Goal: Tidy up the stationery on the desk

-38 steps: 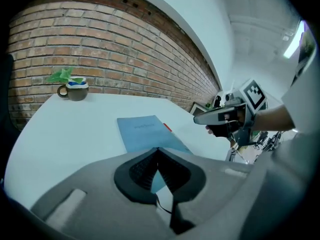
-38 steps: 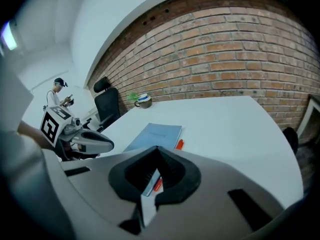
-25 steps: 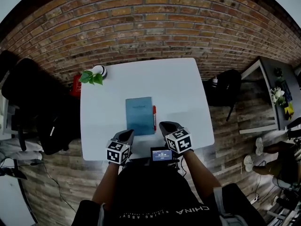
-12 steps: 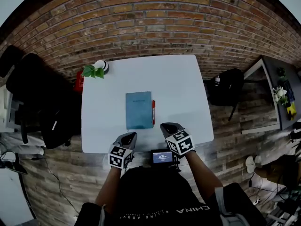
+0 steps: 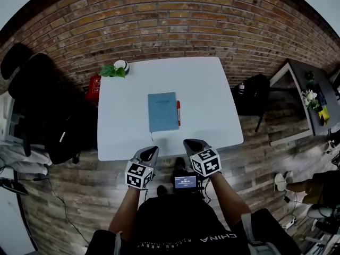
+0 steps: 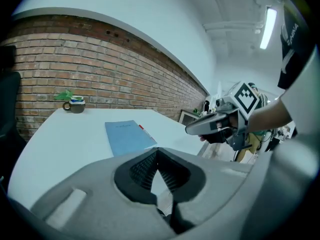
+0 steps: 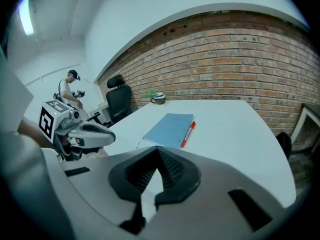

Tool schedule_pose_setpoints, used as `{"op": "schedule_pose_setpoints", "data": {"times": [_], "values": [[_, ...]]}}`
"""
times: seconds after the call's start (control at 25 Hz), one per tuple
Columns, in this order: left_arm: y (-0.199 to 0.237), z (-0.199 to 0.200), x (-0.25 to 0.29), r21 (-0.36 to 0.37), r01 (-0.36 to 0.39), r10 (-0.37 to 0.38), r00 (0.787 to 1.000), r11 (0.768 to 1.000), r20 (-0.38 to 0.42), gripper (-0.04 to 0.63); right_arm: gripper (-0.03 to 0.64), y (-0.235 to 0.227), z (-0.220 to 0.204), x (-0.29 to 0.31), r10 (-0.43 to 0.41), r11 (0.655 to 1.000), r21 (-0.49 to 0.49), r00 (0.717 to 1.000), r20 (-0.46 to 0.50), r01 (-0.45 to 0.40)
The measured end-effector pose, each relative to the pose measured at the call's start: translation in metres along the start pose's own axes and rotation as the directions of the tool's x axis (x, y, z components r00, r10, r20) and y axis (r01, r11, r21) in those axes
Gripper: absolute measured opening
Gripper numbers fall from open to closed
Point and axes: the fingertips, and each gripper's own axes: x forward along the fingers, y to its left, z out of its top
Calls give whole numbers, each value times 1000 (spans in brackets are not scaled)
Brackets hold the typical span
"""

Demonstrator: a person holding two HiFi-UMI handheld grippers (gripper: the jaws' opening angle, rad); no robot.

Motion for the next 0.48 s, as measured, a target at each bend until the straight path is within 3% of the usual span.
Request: {"op": "schedule_pose_setpoints", "data": {"times": [0.48], "values": [[-32, -45, -59, 13, 30, -30, 999, 999, 25, 11, 8, 60, -38, -39, -50, 999, -16, 999, 22, 50]]}}
